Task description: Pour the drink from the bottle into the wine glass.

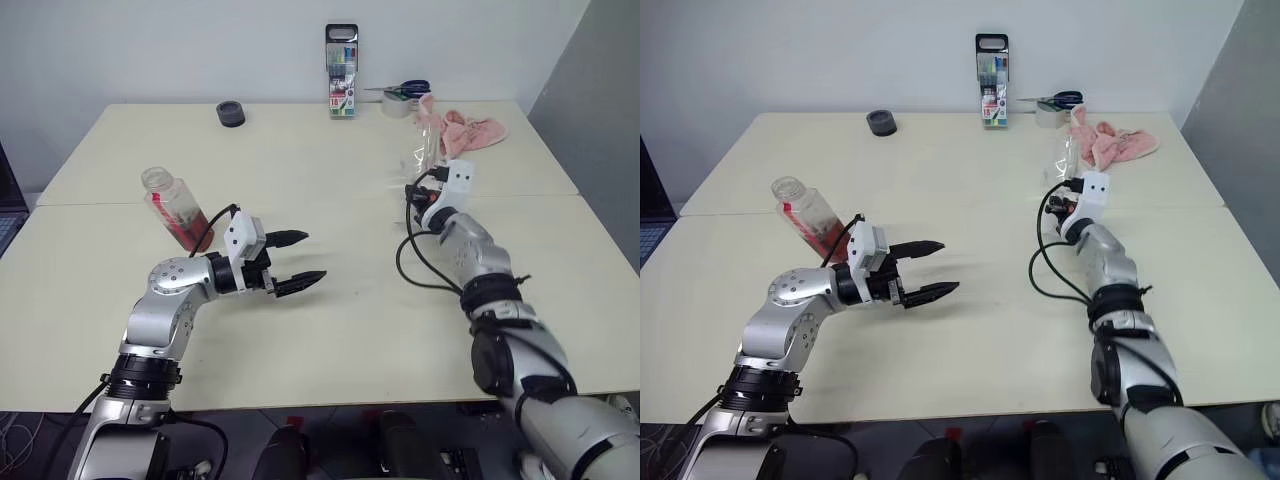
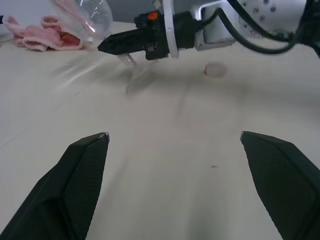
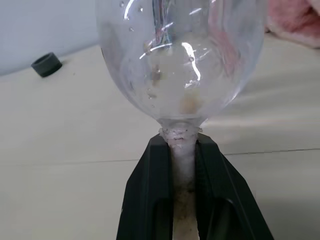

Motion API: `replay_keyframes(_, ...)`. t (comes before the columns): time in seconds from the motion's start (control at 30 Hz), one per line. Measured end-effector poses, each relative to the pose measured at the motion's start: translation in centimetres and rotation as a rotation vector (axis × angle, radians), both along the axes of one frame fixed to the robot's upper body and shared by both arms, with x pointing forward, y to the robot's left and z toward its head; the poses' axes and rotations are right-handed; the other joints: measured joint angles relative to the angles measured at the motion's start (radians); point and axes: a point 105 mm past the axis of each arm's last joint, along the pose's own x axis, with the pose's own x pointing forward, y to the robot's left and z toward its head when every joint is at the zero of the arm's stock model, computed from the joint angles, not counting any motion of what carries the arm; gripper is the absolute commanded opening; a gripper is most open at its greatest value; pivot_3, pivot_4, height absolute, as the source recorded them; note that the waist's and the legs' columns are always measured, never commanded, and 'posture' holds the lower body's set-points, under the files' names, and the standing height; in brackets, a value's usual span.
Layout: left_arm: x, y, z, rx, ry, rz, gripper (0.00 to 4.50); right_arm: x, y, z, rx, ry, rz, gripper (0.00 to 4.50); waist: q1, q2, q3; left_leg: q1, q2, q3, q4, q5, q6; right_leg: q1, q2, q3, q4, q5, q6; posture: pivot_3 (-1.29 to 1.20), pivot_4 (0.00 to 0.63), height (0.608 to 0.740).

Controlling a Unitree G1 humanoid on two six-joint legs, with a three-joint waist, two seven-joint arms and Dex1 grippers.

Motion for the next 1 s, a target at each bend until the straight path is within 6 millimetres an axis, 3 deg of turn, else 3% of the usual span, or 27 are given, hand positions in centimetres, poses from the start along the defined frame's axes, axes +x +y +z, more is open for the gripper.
replay_keyframes(0.23,0.3,-0.4,0.0,-0.012,0.015,0.022,4.50,-5.0,0.1,-1.6,-0.025,-0.050,-0.031,0.21,0.002,0.002,-0.003,0.002,0.000,-0.002,-0.001,-0.001,0.002,0.002,0.001,-0.001,0.000,0.000,0.000,0.00,0.150,0.740)
replay_keyframes(0.6,0.5,0.0,-1.0,0.010,0.035,0.040,4.50,-10.6,0.8,-4.1,-0.116,-0.005,-0.002,0.21,0.003,-0.001,-0.015,0.003,0.001,-0.001,-0.001,-0.001,0.002,0.003,0.002,0.000,-0.001,-0.001,-0.001,0.00,0.150,0.740)
replay_keyframes(0.8,0.4,0.7,-1.8,0.006,0.053,0.076,4.50,-10.5,2.1,-3.8,-0.201,-0.032,0.054,0.21,0.001,-0.004,-0.019,0.006,0.002,0.000,-0.002,-0.001,0.002,0.003,0.004,0.001,-0.001,-0.002,-0.002,0.00,0.150,0.740)
replay_keyframes(1.0,0.1,4.1,-3.0,-0.007,0.089,0.274,4.50,-8.9,4.3,-3.4,-0.270,-0.136,0.134,0.21,-0.009,-0.002,-0.018,0.007,0.004,0.002,-0.003,-0.001,0.002,0.003,0.005,0.002,0.000,-0.002,-0.002,0.00,0.150,0.740)
